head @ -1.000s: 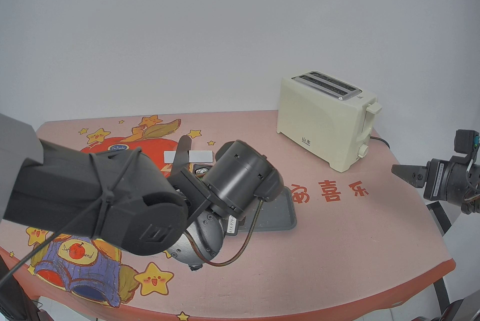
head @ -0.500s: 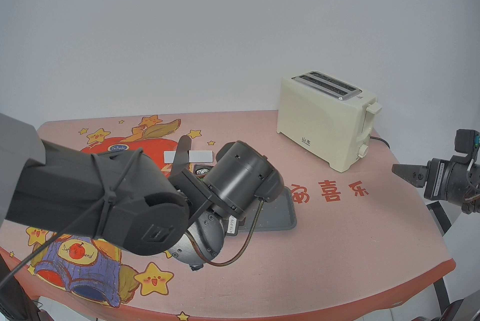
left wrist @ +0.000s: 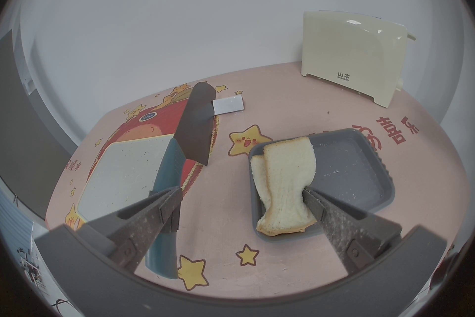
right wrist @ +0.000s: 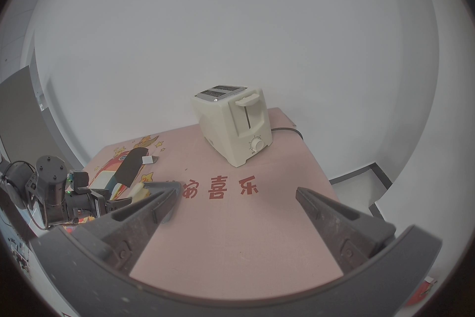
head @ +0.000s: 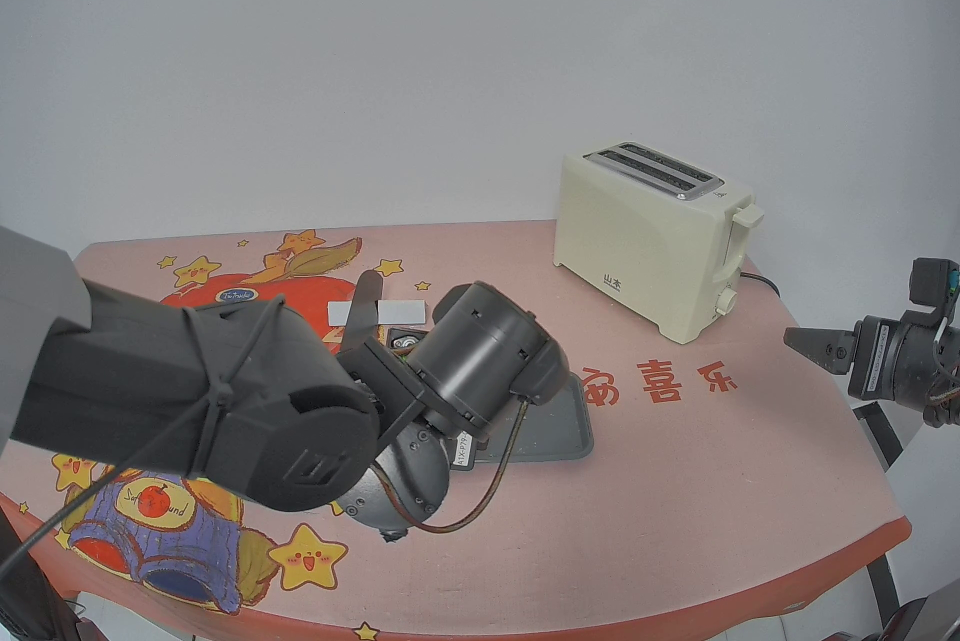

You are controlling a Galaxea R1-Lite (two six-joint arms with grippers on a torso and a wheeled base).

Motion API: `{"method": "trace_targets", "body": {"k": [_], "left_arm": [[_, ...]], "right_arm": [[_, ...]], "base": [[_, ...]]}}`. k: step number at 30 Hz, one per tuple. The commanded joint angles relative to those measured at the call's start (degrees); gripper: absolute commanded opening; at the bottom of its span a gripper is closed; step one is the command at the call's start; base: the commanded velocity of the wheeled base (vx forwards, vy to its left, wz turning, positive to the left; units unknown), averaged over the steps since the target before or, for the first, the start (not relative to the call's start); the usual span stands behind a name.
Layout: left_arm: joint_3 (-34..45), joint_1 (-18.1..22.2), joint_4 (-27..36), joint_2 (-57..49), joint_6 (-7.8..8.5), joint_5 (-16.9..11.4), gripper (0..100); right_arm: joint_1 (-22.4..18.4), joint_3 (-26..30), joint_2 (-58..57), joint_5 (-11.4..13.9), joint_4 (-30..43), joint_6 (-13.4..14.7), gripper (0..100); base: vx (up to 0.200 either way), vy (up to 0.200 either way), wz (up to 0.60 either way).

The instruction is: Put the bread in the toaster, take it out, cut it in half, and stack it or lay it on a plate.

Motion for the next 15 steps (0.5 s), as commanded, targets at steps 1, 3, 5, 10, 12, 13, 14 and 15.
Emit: {"method": "trace_targets", "body": {"k": [1,3,5,10,12,13,14,15], "left_arm": [[0.0,0.0,0.0,0.2,-0.01,0.1,100],[-0.1,-0.1,-0.1,0.2,0.08,0.1,100],[-0.1,-0.5,-0.1,0.2,-0.18,0.1,100],[0.1,-1.6,-0.1,0.0,-0.62,-0.5,100],[0.1,-1.6,-0.5,0.0,-0.62,-0.5,100],[0.1,-1.6,-0.8,0.1,-0.62,-0.6,100],[0.2,-1.6,-1.8,0.1,-0.62,-1.1,100],[0.3,-1.6,-2.1,0.1,-0.62,-1.1,100]], "right_arm": [[0.0,0.0,-0.1,0.0,0.0,0.0,100],[0.0,0.0,-0.1,0.0,0.0,0.0,100],[0.0,0.0,-0.1,0.0,0.0,0.0,100],[0.0,-0.1,-0.1,0.0,0.0,0.0,100],[0.0,0.0,-0.1,0.0,0.0,0.0,100],[0.0,0.0,-0.1,0.0,0.0,0.0,100],[0.0,0.0,-0.1,0.0,0.0,0.0,100],[0.1,0.0,-0.1,0.0,0.0,0.0,100]], "base": [[0.000,0.000,0.00],[0.000,0.000,0.00],[0.000,0.000,0.00],[0.000,0.000,0.00],[0.000,0.000,0.00],[0.000,0.000,0.00],[0.000,0.000,0.00],[0.000,0.000,0.00]]}}
